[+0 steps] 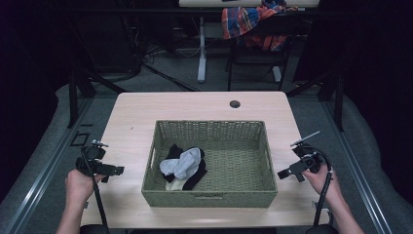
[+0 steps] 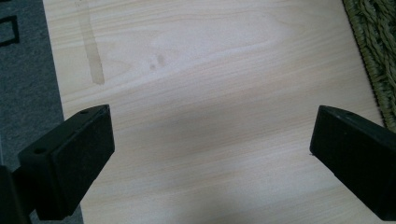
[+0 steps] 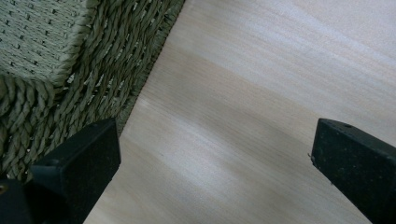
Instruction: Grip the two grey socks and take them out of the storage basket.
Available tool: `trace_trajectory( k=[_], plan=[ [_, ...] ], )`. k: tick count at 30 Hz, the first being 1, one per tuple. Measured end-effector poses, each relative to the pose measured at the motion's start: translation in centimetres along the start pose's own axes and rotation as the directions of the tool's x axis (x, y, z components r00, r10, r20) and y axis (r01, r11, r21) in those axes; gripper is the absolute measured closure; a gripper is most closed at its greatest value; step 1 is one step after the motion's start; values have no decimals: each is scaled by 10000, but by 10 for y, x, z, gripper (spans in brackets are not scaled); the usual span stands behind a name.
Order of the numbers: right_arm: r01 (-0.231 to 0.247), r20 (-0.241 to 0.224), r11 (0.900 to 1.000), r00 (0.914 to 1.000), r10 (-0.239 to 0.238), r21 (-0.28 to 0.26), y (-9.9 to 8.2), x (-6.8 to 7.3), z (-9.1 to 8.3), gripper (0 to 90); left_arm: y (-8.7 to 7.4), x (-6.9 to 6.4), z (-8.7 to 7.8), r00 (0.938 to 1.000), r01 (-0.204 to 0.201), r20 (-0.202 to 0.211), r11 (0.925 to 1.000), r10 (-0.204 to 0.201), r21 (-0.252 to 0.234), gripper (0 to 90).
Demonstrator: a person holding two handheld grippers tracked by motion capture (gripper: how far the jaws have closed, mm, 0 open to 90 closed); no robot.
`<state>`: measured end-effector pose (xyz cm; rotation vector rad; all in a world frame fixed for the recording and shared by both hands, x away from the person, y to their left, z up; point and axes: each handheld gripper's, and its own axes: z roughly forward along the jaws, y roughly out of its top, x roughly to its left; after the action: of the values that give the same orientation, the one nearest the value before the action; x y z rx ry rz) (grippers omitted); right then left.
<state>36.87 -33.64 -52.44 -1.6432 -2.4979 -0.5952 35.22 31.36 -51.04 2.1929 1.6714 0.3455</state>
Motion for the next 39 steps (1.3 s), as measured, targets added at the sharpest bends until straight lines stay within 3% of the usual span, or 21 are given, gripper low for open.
trace_trajectory(
  k=[2,4,7,10,12,14,16,17,21,22,25,26,28,30,31,33,35,37,39],
  plan=[
    [116,38,9998,9999,-117,142,1,-1,-1,15,0,0,0,10000,-44,-51,10000,44,25,2],
    [-73,36,9999,10000,73,-112,0,1,0,16,0,0,0,10000,-30,-67,10000,30,60,2],
    [181,45,9995,9998,-182,243,1,0,-1,16,0,1,0,9999,8,-109,10000,-7,50,2],
    [-67,70,10000,10000,68,-67,0,2,1,16,0,1,0,10000,25,-94,10000,-25,57,2],
    [212,56,9994,9998,-214,277,1,0,-1,17,0,1,-2,10000,34,-43,10000,-33,8,2],
    [5,80,10000,10000,-5,3,1,2,2,17,0,0,-4,10000,74,-54,10000,-74,-49,2],
    [130,59,9997,9999,-132,219,3,1,1,17,-1,-1,-6,10000,87,-15,9999,-87,-137,2],
    [-89,21,9999,10000,89,-98,3,3,4,17,-2,-1,-7,10000,88,-40,9998,-89,-190,2],
    [307,33,9990,9995,-308,329,8,4,4,17,-3,-1,-14,9999,171,-11,9987,-172,-477,2],
    [121,58,9999,9999,-121,121,7,5,6,17,-3,-1,-17,9998,188,-30,9987,-190,-478,2],
    [226,5,9994,9997,-226,268,8,3,5,18,0,-4,-21,9998,95,-170,9985,-104,-539,2],
    [463,107,9973,9988,-470,562,10,2,3,18,1,-5,-22,9999,63,-140,9983,-71,-571,2],
    [-112,2,9998,9999,112,-170,7,5,8,18,3,-7,-24,9999,-6,-137,9982,-3,-605,0],
    [468,-4,9972,9989,-469,580,10,2,4,18,4,-11,-26,9999,-110,-111,9975,102,-696,0],
    [115,-18,9997,9999,-114,199,9,4,7,18,5,-12,-27,9998,-177,-91,9975,171,-685,0],
    [67,36,9997,10000,-68,232,8,5,7,18,6,-16,-30,9994,-336,-90,9966,330,-751,0],
    [283,77,9986,9996,-287,437,9,3,6,18,9,-20,-33,9990,-435,-116,9958,427,-810,0],
    [61,83,9998,9999,-63,168,6,3,7,19,12,-24,-36,9987,-514,-113,9943,505,-929,0],
    [267,104,9984,9996,-273,491,7,1,4,19,15,-27,-39,9980,-628,-43,9926,627,-1041,0]
  ],
)
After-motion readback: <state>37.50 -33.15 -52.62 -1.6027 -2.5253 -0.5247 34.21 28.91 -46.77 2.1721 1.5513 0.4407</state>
